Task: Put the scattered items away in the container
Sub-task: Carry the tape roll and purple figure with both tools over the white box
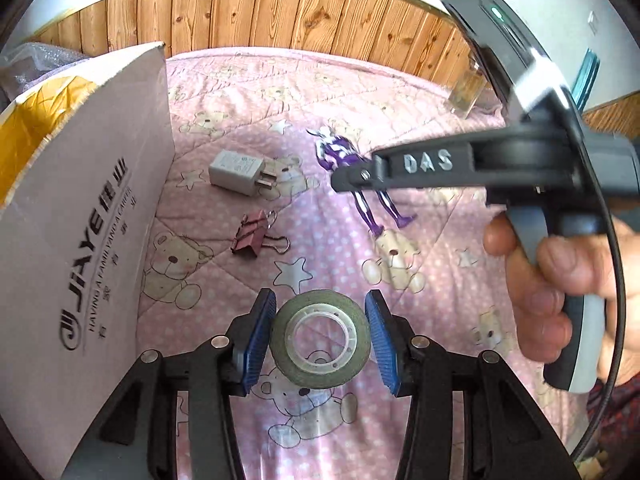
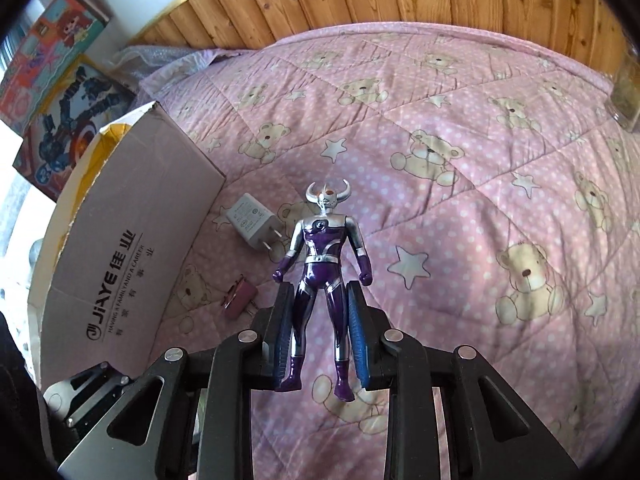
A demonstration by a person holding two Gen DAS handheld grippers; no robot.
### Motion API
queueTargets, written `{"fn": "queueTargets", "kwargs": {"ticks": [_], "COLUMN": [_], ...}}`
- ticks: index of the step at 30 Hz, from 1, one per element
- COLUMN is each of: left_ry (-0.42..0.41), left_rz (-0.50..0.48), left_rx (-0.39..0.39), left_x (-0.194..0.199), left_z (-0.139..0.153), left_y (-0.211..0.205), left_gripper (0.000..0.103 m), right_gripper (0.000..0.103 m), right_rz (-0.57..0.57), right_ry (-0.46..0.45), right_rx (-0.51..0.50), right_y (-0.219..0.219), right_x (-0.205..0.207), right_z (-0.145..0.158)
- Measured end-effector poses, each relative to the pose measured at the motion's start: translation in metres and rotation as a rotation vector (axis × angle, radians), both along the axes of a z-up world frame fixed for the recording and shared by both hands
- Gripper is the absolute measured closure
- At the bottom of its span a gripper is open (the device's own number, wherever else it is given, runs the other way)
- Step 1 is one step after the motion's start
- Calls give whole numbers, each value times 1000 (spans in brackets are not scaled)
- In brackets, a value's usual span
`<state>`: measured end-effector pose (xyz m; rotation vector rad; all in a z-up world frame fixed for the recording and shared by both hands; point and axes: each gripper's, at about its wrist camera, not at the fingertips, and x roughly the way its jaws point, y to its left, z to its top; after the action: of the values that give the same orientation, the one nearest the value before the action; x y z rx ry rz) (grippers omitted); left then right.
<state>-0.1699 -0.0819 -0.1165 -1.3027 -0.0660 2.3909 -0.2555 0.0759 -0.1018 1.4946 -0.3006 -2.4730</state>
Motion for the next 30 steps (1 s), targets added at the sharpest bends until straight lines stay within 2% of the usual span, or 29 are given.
{"fn": "queueTargets", "kwargs": {"ticks": [9,16,20,30], "left_ry": [32,20,45,88], "left_rz": [-12,-8,-14,1], "left_rx": [20,36,37,91], "left_x": [18,53,70,104], "left_z": [25,32,43,67], "left_y": [4,-8,-10,-27], "left_gripper": [55,55,55,55], "right_gripper": [76,76,76,76], "right_rz": [-70,-131,-170,-175], "right_ry": [-12,-28,-26,7], "right_rx": [-21,-43,-60,-28], "right_y": [0,-6,-7,-27], "right_x": [61,117,147,197], "right_z": [5,-1,-1,17]}}
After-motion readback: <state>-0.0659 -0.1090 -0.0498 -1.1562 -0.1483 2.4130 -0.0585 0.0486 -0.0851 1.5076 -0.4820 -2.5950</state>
